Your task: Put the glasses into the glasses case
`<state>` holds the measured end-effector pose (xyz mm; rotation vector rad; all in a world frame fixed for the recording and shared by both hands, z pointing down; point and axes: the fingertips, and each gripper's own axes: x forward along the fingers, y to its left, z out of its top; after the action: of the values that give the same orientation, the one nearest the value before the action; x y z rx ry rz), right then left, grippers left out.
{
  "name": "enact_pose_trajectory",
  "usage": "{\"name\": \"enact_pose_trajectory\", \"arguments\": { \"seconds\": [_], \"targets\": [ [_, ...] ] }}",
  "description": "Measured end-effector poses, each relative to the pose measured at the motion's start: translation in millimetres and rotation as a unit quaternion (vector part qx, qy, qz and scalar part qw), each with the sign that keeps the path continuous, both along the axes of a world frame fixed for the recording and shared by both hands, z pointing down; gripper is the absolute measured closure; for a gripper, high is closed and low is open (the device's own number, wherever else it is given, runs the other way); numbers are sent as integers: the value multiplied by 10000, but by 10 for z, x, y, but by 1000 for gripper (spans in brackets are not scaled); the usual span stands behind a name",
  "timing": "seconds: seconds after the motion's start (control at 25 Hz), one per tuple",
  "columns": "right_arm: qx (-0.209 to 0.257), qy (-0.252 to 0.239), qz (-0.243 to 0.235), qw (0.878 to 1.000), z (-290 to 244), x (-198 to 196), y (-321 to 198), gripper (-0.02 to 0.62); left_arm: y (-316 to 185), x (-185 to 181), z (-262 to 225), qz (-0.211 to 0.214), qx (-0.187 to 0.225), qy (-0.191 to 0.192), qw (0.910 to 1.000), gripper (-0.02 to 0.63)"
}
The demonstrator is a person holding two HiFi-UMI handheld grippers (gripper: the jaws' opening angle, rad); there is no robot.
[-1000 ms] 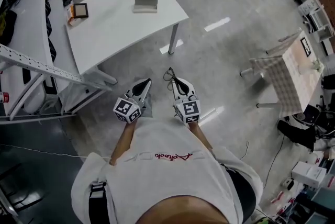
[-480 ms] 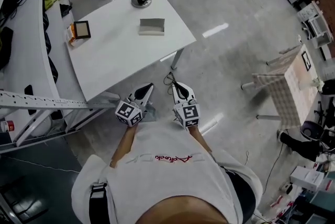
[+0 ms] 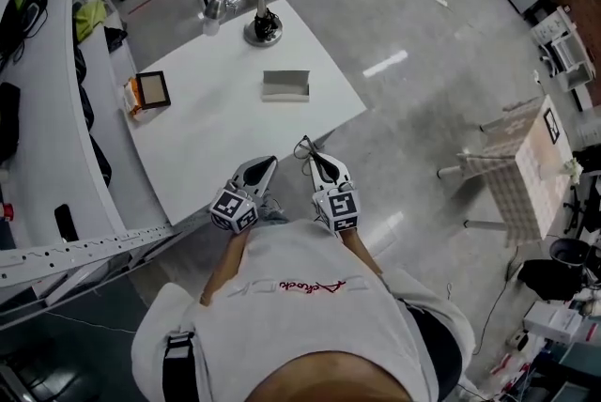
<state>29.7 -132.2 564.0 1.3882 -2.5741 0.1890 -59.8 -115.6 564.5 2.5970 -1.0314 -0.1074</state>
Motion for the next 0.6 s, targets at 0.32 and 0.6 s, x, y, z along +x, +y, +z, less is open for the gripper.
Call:
{"name": "enact_pose_trajectory", "arguments": {
  "seconds": [0.32,0.6],
  "targets": [
    [15,100,99,9999,9,-205,-534,583,-514,-189,-41,187,122,-45,9997,598],
    [-38,145,148,9998,52,-356,-796,583,-796,-335,24,225,43,9,9997,597]
  ]
}}
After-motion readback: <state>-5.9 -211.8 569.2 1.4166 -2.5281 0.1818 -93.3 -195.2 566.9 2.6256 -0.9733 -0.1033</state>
